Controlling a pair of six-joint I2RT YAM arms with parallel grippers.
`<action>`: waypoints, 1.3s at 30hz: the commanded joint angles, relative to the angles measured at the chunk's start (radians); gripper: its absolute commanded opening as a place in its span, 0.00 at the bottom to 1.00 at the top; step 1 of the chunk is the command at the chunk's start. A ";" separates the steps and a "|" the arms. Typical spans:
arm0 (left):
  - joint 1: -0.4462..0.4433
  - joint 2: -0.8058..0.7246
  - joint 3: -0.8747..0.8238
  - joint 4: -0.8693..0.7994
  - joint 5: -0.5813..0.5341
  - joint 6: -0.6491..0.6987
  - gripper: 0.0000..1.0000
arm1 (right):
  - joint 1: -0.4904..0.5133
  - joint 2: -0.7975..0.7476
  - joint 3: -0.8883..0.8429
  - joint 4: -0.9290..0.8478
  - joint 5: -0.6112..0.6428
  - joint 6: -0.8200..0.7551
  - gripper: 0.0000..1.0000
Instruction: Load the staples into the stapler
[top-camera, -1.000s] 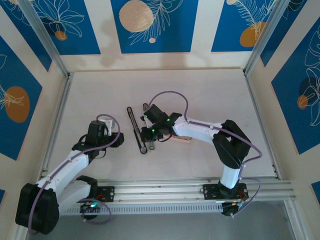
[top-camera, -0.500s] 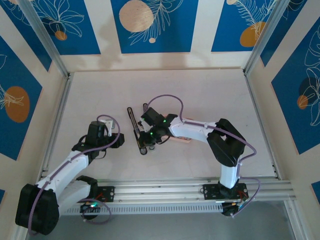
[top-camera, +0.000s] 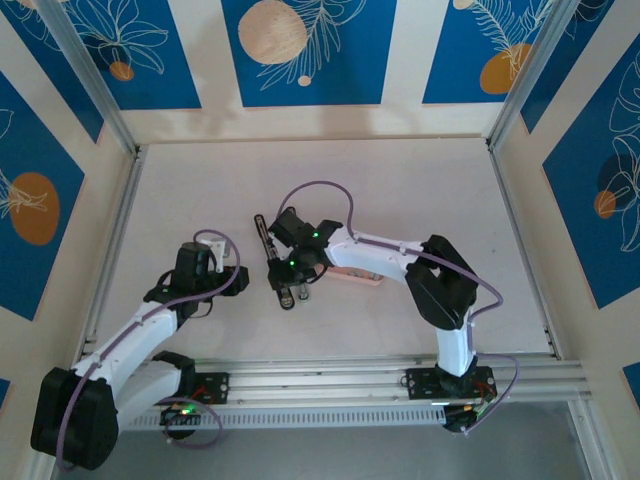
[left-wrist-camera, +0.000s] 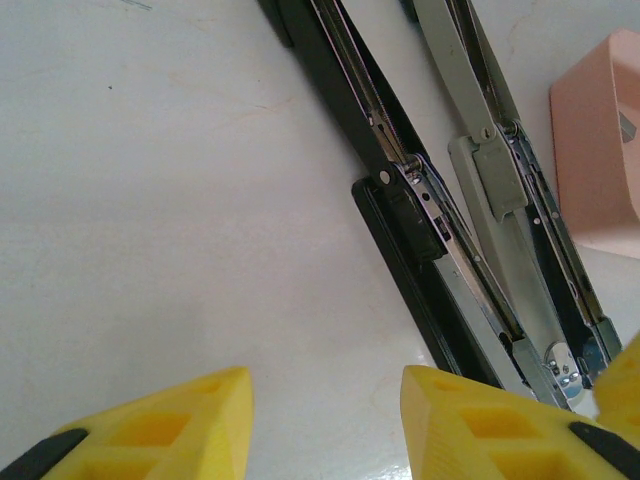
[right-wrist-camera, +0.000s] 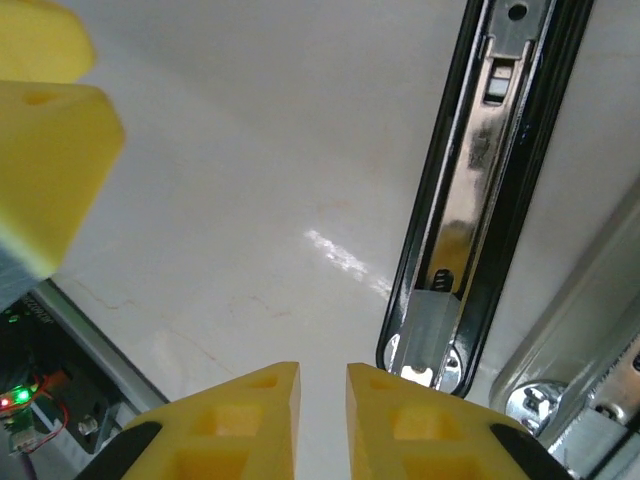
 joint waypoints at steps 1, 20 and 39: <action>0.011 -0.014 -0.011 0.014 0.011 -0.014 0.44 | 0.002 0.031 0.040 -0.055 -0.011 -0.008 0.22; 0.011 -0.019 -0.010 0.014 0.010 -0.007 0.44 | -0.007 0.061 0.047 -0.069 0.020 0.008 0.25; 0.011 -0.026 -0.009 0.009 0.012 -0.004 0.44 | -0.007 0.084 0.037 -0.070 0.032 0.015 0.23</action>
